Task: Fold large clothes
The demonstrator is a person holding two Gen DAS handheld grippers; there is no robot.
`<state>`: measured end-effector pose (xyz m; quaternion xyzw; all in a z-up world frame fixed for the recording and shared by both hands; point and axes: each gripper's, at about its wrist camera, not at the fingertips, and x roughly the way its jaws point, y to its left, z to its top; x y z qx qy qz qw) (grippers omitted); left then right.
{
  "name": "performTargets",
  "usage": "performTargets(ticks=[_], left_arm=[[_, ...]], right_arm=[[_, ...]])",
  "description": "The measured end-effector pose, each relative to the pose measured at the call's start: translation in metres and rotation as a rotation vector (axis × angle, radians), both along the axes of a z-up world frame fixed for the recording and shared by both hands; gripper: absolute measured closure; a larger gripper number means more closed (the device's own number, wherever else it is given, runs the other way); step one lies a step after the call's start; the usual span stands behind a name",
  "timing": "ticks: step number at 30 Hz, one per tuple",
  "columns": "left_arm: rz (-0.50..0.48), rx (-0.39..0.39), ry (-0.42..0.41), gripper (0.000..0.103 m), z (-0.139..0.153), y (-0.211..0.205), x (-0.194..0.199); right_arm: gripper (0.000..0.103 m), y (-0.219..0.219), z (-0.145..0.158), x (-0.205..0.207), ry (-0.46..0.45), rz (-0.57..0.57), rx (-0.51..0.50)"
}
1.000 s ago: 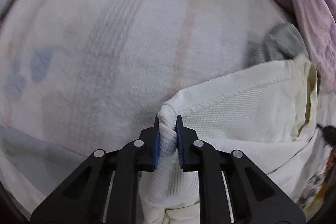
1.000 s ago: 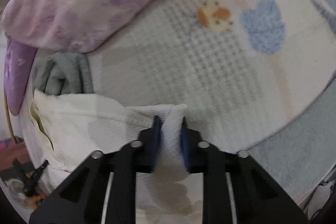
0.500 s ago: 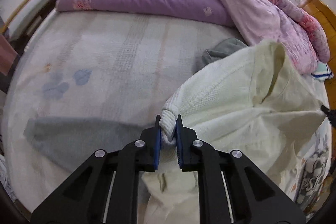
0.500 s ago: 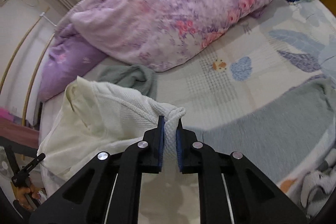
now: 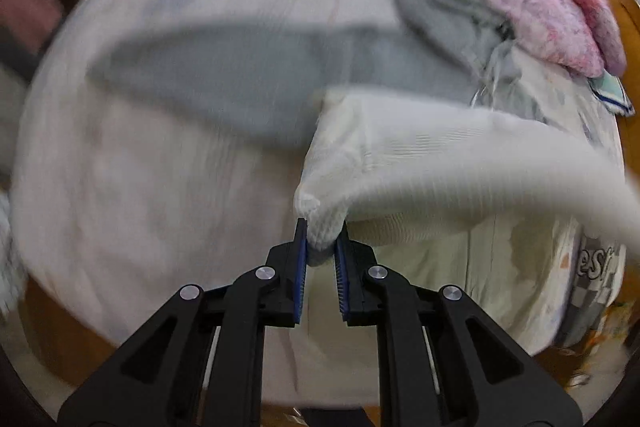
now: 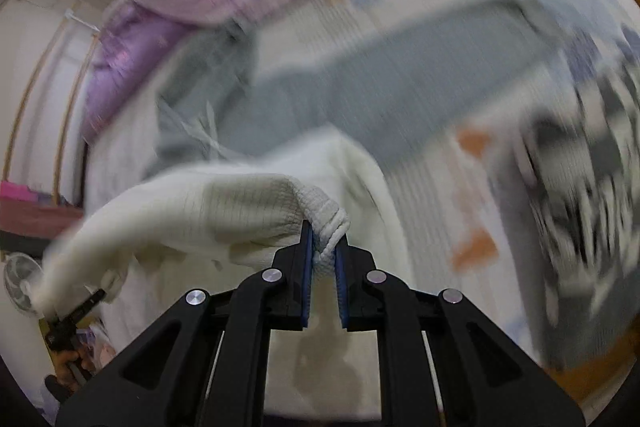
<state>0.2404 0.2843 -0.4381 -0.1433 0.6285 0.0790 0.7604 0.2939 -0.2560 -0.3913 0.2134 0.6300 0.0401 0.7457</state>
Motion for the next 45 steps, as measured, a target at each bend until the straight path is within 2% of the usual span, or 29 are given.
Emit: performTargets(ticks=[3,5,7,9,10,11,13,15,18,20,22,24,25,26,27,28,30,31,32,34,38,41,43,45], left_arm=[[0.097,-0.061,0.091,0.088,-0.041,0.013,-0.037],[0.115,-0.099,0.161,0.086,-0.067,0.013,-0.054],[0.105,-0.067,0.181,0.083,-0.08,0.005,-0.068],[0.167,-0.076,0.2,0.065,-0.087,0.008,-0.084],[0.233,-0.109,0.184,0.058,-0.085,0.014,-0.093],[0.278,-0.128,0.159,0.043,-0.083,0.017,-0.1],[0.394,-0.156,0.104,0.033,-0.073,0.026,-0.123],[0.472,-0.209,0.075,0.032,-0.069,0.029,-0.141],[0.586,-0.298,0.008,0.028,-0.065,0.025,-0.165],[0.61,-0.343,-0.018,0.027,-0.067,0.016,-0.168],[0.605,-0.38,-0.016,0.027,-0.073,0.005,-0.162],[0.587,-0.412,-0.028,0.027,-0.078,-0.008,-0.153],[0.571,-0.398,-0.01,0.027,-0.083,-0.012,-0.148],[0.547,-0.384,0.017,0.028,-0.09,-0.016,-0.142],[0.521,-0.371,0.04,0.035,-0.094,-0.017,-0.139],[0.474,-0.313,0.088,0.043,-0.101,-0.021,-0.135],[0.417,-0.27,0.155,0.078,-0.112,-0.023,-0.134],[0.413,-0.262,0.177,0.078,-0.115,-0.022,-0.137],[0.417,-0.285,0.172,0.078,-0.115,-0.02,-0.142],[0.388,-0.299,0.172,0.078,-0.118,-0.019,-0.144],[0.346,-0.308,0.192,0.078,-0.12,-0.017,-0.149],[0.308,-0.314,0.191,0.076,-0.114,-0.019,-0.152],[0.306,-0.367,0.178,0.061,-0.107,-0.018,-0.15],[0.312,-0.375,0.115,0.043,-0.089,-0.014,-0.143]], right_arm=[[0.092,-0.007,-0.035,-0.034,0.114,-0.004,0.014],[0.085,-0.004,-0.063,-0.049,0.196,0.029,-0.025],[0.085,-0.005,-0.086,-0.063,0.266,0.03,-0.093],[0.079,-0.008,-0.089,-0.07,0.264,0.013,-0.083],[0.065,-0.01,-0.089,-0.075,0.274,0.011,-0.092],[0.053,-0.01,-0.087,-0.078,0.277,0.011,-0.107],[0.048,-0.012,-0.084,-0.087,0.285,0.014,-0.108],[0.046,-0.016,-0.081,-0.093,0.3,-0.018,-0.045],[0.042,-0.02,-0.084,-0.097,0.3,-0.105,0.152],[0.041,-0.017,-0.086,-0.093,0.284,-0.159,0.259],[0.038,-0.012,-0.091,-0.085,0.266,-0.226,0.316],[0.038,-0.002,-0.102,-0.082,0.294,-0.24,0.277],[0.04,0.002,-0.11,-0.083,0.306,-0.256,0.234],[0.062,0.003,-0.116,-0.084,0.316,-0.28,0.215],[0.082,0.006,-0.12,-0.086,0.315,-0.298,0.227],[0.1,0.01,-0.122,-0.088,0.308,-0.306,0.232],[0.1,0.018,-0.114,-0.089,0.276,-0.265,0.145],[0.1,0.02,-0.114,-0.092,0.276,-0.253,0.115],[0.1,0.02,-0.118,-0.099,0.285,-0.267,0.104],[0.099,0.021,-0.128,-0.102,0.288,-0.255,0.091],[0.099,0.054,-0.142,-0.091,0.251,-0.061,-0.103],[0.094,0.068,-0.133,-0.08,0.278,-0.038,-0.184],[0.089,0.08,-0.111,-0.077,0.28,-0.028,-0.252],[0.086,0.098,-0.084,-0.075,0.265,0.009,-0.316]])
